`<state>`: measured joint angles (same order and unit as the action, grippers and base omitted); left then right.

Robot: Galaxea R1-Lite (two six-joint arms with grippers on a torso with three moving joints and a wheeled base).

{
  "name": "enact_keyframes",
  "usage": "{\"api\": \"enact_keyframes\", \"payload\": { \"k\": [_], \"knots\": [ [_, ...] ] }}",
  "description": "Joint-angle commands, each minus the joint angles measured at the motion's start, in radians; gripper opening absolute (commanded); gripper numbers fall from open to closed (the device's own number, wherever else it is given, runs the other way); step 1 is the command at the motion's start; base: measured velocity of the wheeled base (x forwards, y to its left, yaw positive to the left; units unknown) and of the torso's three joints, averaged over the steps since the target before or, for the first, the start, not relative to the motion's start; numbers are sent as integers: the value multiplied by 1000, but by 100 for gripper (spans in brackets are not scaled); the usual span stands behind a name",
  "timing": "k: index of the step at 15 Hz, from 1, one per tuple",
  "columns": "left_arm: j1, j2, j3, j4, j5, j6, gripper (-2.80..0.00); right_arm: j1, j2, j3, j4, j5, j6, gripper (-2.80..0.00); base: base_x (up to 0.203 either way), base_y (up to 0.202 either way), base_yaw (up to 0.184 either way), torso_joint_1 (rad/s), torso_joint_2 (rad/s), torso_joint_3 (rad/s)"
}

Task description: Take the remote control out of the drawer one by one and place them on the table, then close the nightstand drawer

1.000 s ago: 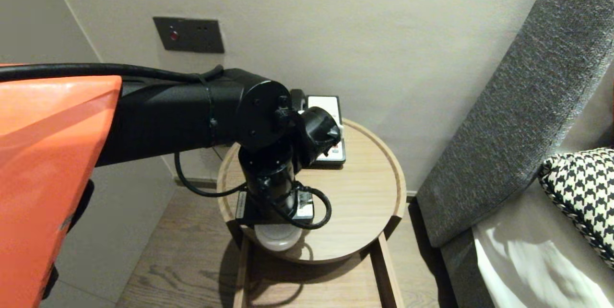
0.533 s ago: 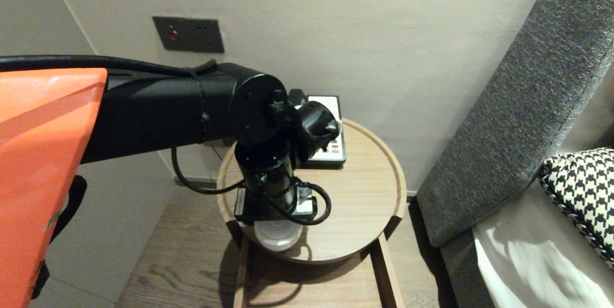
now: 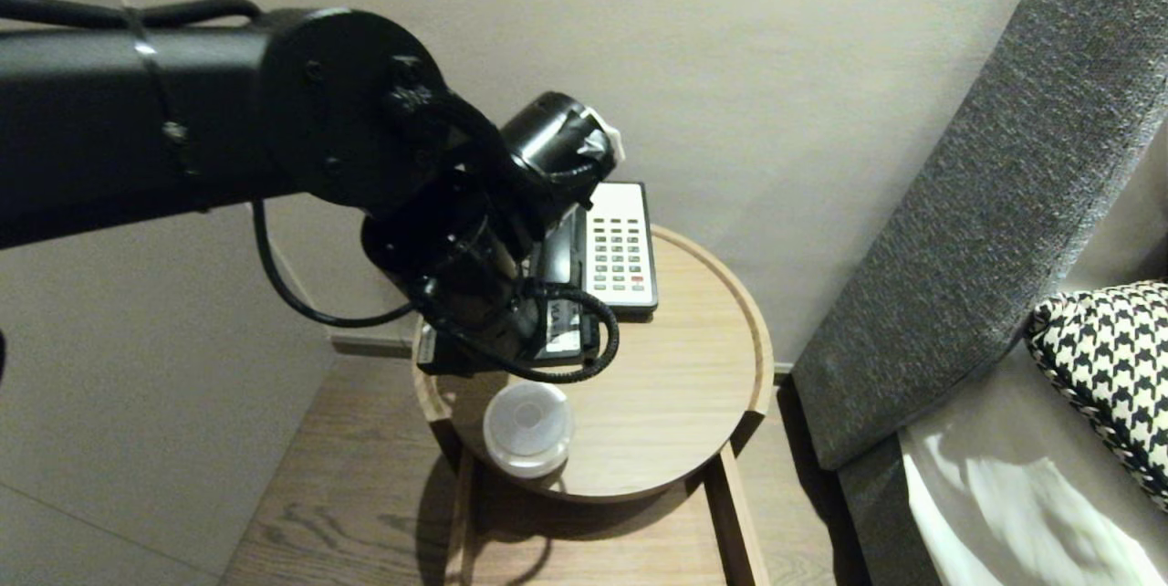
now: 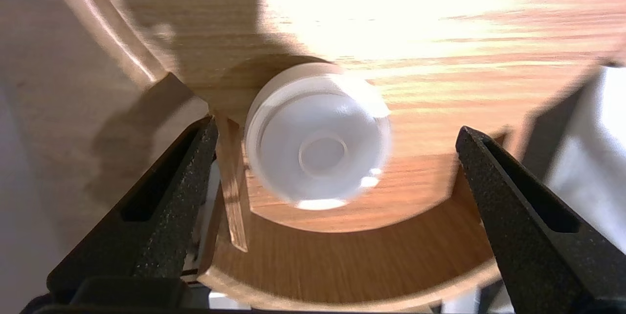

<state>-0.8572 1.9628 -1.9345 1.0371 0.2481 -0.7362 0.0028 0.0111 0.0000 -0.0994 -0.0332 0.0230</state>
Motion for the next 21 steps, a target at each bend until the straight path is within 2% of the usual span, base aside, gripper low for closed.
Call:
{"api": "enact_keyframes", "payload": {
  "k": [1, 2, 5, 7, 10, 13, 15, 17, 21],
  "knots": [
    [-1, -118, 3, 27, 2, -5, 0, 0, 0, 40, 0, -1, 0, -280, 0, 0, 0, 0, 0, 0],
    [-2, -155, 4, 59, 0, -7, -280, 0, 0, 40, 0, -1, 0, -280, 0, 0, 0, 0, 0, 0],
    [-13, -259, 38, 139, -16, -10, -280, 0, 0, 40, 0, -1, 0, -280, 0, 0, 0, 0, 0, 0],
    [-19, -334, 99, 169, -58, -9, -280, 0, 0, 40, 0, -1, 0, -280, 0, 0, 0, 0, 0, 0],
    [-44, -464, 285, 189, -158, -6, -280, 0, 0, 40, -1, -1, 0, -280, 0, 0, 0, 0, 0, 0],
    [-114, -577, 504, 184, -229, -5, -280, 0, 0, 40, 0, -1, 0, -280, 0, 0, 0, 0, 0, 0],
    [-169, -631, 654, 164, -274, -5, -280, 0, 0, 40, 0, -1, 0, -280, 0, 0, 0, 0, 0, 0],
    [-214, -660, 782, 116, -292, -3, -280, 0, 0, 40, 0, -1, 0, -280, 0, 0, 0, 0, 0, 0],
    [-308, -674, 1005, -73, -299, 10, -280, 0, 0, 40, 0, -1, 0, -280, 0, 0, 0, 0, 0, 0]
  ]
}}
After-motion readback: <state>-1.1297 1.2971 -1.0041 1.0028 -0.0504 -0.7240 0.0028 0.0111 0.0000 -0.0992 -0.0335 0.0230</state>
